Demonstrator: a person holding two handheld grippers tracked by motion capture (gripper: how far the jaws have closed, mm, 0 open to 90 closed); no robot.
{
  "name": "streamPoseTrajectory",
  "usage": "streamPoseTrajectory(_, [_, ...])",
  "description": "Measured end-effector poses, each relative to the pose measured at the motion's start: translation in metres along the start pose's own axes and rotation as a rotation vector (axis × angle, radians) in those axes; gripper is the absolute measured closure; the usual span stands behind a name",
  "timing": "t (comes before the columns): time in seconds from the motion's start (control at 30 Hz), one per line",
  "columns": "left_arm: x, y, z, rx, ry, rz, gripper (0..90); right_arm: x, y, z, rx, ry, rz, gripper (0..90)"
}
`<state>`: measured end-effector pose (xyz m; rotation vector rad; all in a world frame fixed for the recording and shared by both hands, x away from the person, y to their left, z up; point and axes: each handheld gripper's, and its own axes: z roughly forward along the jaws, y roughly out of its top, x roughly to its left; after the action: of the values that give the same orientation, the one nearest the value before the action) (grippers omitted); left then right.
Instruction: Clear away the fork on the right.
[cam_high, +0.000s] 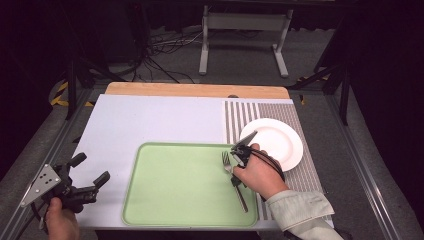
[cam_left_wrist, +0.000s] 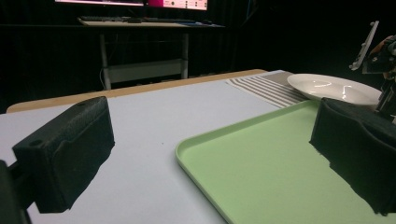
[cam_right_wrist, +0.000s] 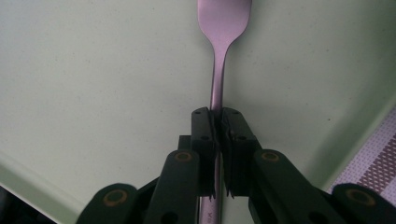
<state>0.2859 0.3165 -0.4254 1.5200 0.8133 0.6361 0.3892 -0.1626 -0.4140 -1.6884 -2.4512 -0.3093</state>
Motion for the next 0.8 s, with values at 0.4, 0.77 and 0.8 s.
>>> streamPoseTrajectory(0.4, [0.000,0.000,0.000,-0.001,0.001,0.001,0.3,-0.001,-0.002,-0.002,-0.032,-0.004,-0.015,76.5])
streamPoseTrajectory(0.77, [0.000,0.000,0.000,-0.003,0.002,0.000,0.3,0.006,-0.003,-0.012,-0.138,0.003,-0.127,58.1])
streamPoseTrajectory(0.8, [0.000,0.000,-0.001,-0.001,0.002,0.002,0.3,0.007,-0.004,-0.013,-0.160,-0.005,-0.149,54.0])
